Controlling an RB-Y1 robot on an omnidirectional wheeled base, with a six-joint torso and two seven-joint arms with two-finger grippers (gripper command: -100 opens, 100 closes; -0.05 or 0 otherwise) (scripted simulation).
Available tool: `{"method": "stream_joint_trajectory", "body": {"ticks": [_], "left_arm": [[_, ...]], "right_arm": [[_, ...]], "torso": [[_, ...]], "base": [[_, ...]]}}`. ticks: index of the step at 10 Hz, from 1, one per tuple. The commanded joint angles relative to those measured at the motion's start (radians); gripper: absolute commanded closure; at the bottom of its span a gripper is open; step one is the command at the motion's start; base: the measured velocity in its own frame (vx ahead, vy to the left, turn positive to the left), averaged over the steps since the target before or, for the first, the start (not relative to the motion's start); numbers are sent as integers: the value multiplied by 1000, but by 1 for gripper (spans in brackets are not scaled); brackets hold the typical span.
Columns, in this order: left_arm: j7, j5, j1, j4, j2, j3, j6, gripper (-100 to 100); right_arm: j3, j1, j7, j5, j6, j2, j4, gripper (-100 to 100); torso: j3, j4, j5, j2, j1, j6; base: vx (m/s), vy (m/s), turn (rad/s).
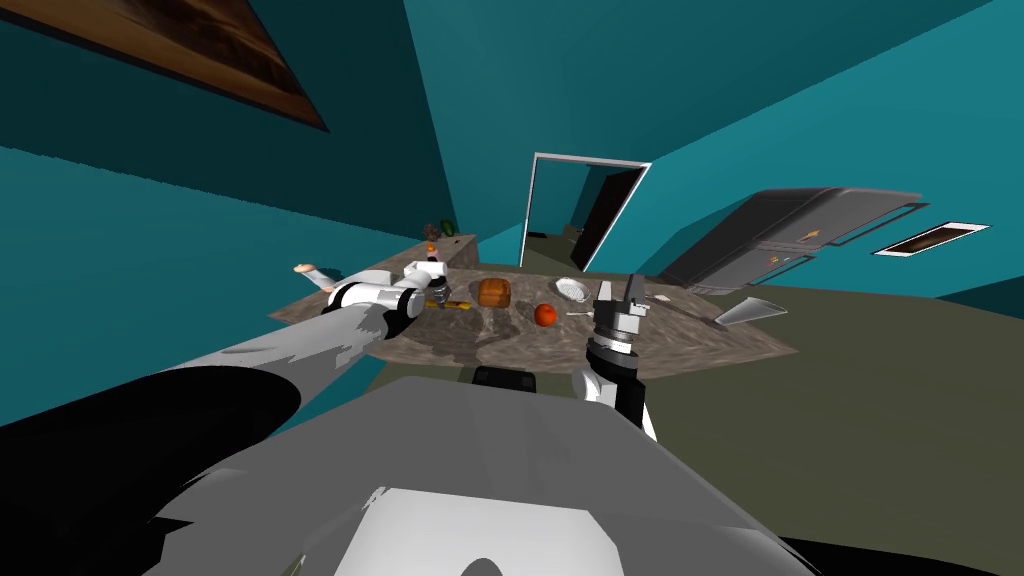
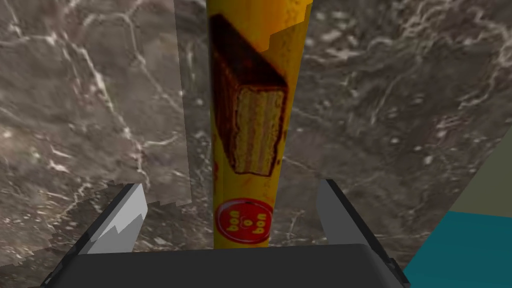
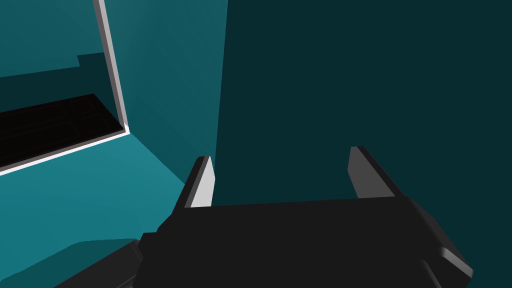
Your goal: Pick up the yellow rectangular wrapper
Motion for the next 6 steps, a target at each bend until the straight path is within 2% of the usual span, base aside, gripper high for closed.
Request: {"method": "stream_joint_trajectory", "body": {"ticks": [1, 2, 6], "left_arm": [[11, 50, 14, -13, 3, -50, -8, -100], [11, 53, 14, -13, 3, -58, -8, -100], [35, 178, 32, -13, 14, -185, -35, -100]], "right_arm": [[0, 0, 0, 0, 0, 0, 0, 0], [0, 0, 0, 0, 0, 0, 0, 0], [0, 0, 0, 0, 0, 0, 0, 0]], "torso": [[0, 0, 0, 0, 0, 0], [0, 0, 0, 0, 0, 0], [0, 0, 0, 0, 0, 0]], "base": [[22, 0, 28], [14, 1, 7], [16, 0, 24]]}}
